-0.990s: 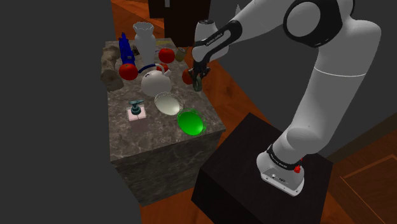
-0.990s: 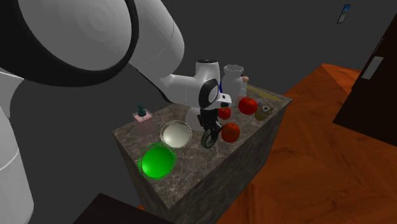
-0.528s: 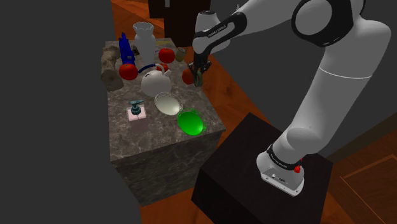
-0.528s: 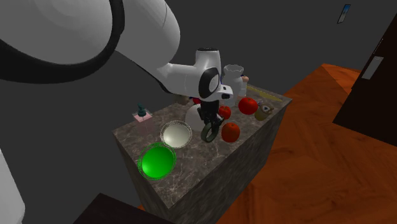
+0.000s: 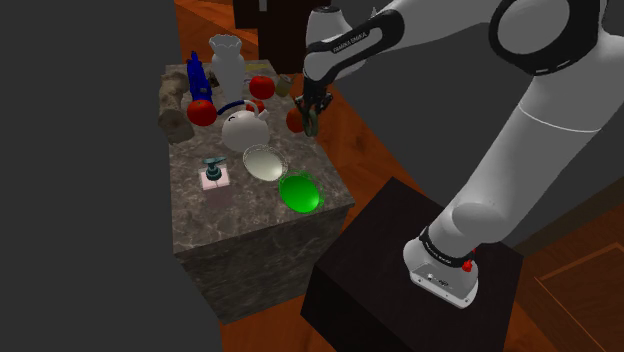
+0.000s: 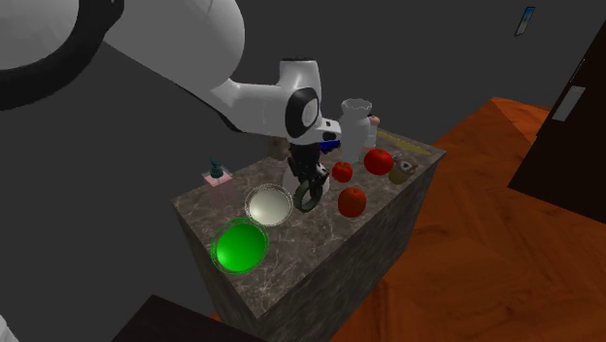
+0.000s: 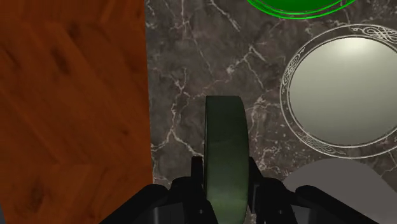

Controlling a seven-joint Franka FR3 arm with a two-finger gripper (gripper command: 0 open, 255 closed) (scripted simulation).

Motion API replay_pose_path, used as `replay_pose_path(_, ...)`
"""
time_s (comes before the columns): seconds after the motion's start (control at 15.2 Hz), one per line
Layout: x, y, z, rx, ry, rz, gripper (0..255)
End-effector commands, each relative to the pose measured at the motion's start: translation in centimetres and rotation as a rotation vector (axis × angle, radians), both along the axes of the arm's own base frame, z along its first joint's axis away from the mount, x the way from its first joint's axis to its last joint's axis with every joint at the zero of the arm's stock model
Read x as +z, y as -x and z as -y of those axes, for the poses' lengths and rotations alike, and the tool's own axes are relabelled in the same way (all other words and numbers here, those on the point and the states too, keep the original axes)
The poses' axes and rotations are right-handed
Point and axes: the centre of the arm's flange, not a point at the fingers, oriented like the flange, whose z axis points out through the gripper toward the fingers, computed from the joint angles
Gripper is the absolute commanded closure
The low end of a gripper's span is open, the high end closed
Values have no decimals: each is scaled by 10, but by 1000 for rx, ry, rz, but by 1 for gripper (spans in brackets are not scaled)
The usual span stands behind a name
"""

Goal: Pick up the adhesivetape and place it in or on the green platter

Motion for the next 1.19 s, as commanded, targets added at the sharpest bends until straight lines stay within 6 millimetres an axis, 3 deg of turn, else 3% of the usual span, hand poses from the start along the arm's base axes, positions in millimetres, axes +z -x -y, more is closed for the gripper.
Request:
replay_pose_path(0.0,1,14,-21,-1,0,0,255)
replay_pose_path(0.92,24,113,-175,-1,0,0,255)
replay_pose_path(1.12,13,114,-177,-1,0,0,255)
